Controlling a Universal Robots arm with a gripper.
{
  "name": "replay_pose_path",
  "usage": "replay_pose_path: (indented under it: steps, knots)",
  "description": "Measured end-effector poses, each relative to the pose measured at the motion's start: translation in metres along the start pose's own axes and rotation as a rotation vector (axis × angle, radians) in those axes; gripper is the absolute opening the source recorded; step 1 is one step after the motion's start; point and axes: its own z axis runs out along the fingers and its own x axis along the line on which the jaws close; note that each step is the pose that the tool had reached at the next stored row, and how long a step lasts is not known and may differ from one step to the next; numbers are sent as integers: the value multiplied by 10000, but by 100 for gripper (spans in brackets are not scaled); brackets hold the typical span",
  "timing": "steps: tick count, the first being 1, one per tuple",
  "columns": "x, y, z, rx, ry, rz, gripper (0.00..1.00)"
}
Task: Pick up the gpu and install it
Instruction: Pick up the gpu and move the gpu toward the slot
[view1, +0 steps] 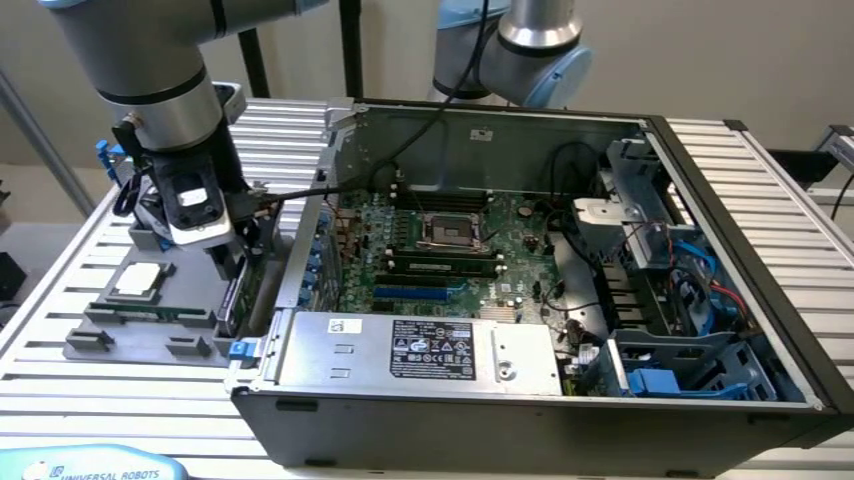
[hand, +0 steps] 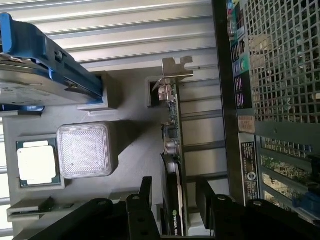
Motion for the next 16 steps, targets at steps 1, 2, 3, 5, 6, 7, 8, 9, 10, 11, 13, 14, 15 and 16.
replay_pose_path:
  steps: [1, 2, 3, 5, 6, 7, 8, 9, 10, 11, 13, 14, 15, 16]
  knots:
    - [0, -1, 18, 0, 0, 0, 48]
    - [1, -2, 36, 0, 0, 0, 48]
    - [1, -3, 55, -1, -1, -1, 48]
    - [2, -5, 90, -1, 0, -1, 48]
    - [2, -5, 108, -1, 0, -1, 48]
    - [3, -6, 128, 0, 0, -1, 48]
    - [3, -6, 142, -1, 4, -1, 48]
    - [3, -6, 154, 1, 13, -1, 48]
    - [3, -5, 165, 2, 22, 0, 48]
    - [4, -3, 172, 4, 35, 1, 48]
    - [5, 2, 181, 8, 56, 2, 48]
    - [5, 5, 184, 7, 60, 2, 48]
    - [6, 10, 186, 9, 63, 3, 48]
    - [6, 16, 188, 8, 63, 3, 48]
